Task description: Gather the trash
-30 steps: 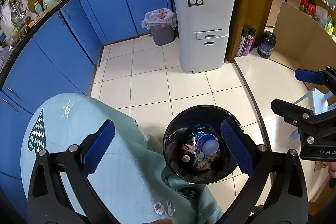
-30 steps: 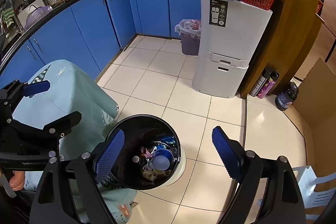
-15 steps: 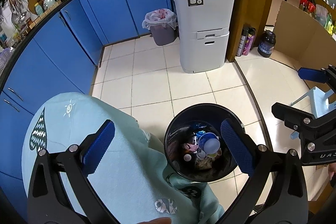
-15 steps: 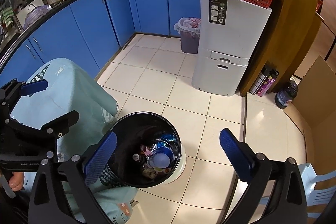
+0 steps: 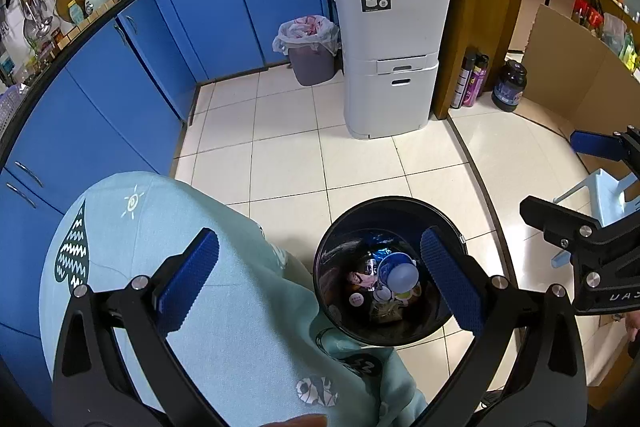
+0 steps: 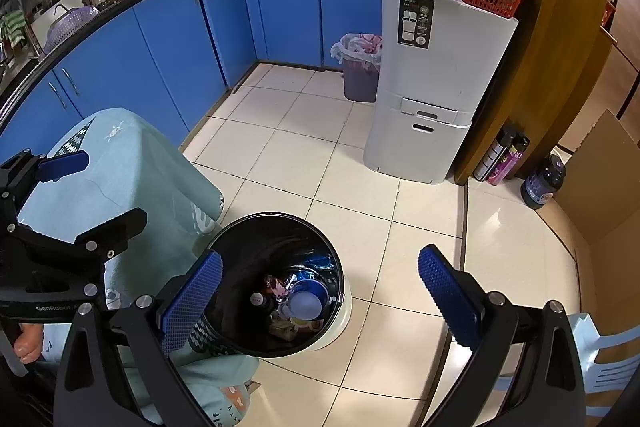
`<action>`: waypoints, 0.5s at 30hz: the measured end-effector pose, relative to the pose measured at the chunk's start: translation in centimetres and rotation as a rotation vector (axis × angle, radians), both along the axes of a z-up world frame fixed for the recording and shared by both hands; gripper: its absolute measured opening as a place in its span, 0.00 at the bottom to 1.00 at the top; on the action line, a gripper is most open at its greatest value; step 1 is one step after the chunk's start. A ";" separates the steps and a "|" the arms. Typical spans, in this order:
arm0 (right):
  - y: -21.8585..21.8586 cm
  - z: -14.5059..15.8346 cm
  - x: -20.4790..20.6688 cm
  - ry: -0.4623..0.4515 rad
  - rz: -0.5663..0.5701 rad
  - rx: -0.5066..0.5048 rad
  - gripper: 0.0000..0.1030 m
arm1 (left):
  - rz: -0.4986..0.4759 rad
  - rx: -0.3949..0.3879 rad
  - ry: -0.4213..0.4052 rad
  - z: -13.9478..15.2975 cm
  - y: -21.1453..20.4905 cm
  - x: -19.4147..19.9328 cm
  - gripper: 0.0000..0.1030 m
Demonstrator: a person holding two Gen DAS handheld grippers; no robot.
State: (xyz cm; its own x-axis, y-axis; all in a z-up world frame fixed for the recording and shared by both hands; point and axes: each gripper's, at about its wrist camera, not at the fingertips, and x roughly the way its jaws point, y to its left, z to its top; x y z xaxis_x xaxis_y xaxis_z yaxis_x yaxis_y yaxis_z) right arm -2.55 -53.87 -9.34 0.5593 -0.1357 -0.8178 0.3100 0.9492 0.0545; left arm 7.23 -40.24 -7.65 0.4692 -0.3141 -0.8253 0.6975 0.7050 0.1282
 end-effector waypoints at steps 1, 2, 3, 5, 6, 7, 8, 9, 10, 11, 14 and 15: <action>0.0 0.0 0.0 0.001 0.000 -0.002 0.93 | -0.002 -0.001 -0.001 0.0 0.0 0.0 0.97; 0.0 0.0 0.0 0.001 0.000 -0.005 0.93 | -0.005 -0.001 -0.003 0.1 0.0 -0.1 0.97; 0.1 0.1 0.0 0.002 0.001 -0.009 0.93 | -0.007 -0.001 -0.004 0.1 0.0 -0.1 0.97; 0.0 0.1 0.0 0.002 0.001 -0.013 0.93 | -0.009 -0.001 -0.007 0.1 0.0 -0.2 0.97; 0.0 0.1 0.0 0.002 0.001 -0.012 0.93 | -0.010 -0.001 -0.008 0.2 0.0 -0.3 0.97; 0.0 0.1 0.0 0.002 0.001 -0.012 0.93 | -0.010 -0.001 -0.009 0.2 0.0 -0.3 0.97; 0.0 0.2 0.0 0.002 0.000 -0.012 0.93 | -0.012 0.000 -0.008 0.2 0.0 -0.3 0.97; 0.0 0.2 0.0 0.002 0.000 -0.012 0.93 | -0.014 0.000 -0.007 0.2 0.0 -0.3 0.97; 0.0 0.2 0.0 0.002 0.001 -0.012 0.93 | -0.014 0.001 -0.006 0.2 0.0 -0.3 0.97; 0.0 0.2 0.0 0.001 0.001 -0.012 0.93 | -0.013 0.003 -0.007 0.2 0.0 -0.3 0.97; 0.0 0.2 0.0 0.004 0.001 -0.014 0.93 | -0.016 0.001 -0.004 0.2 0.0 -0.3 0.97; 0.0 0.2 0.0 0.004 0.002 -0.015 0.93 | -0.017 0.001 -0.006 0.2 0.0 -0.3 0.97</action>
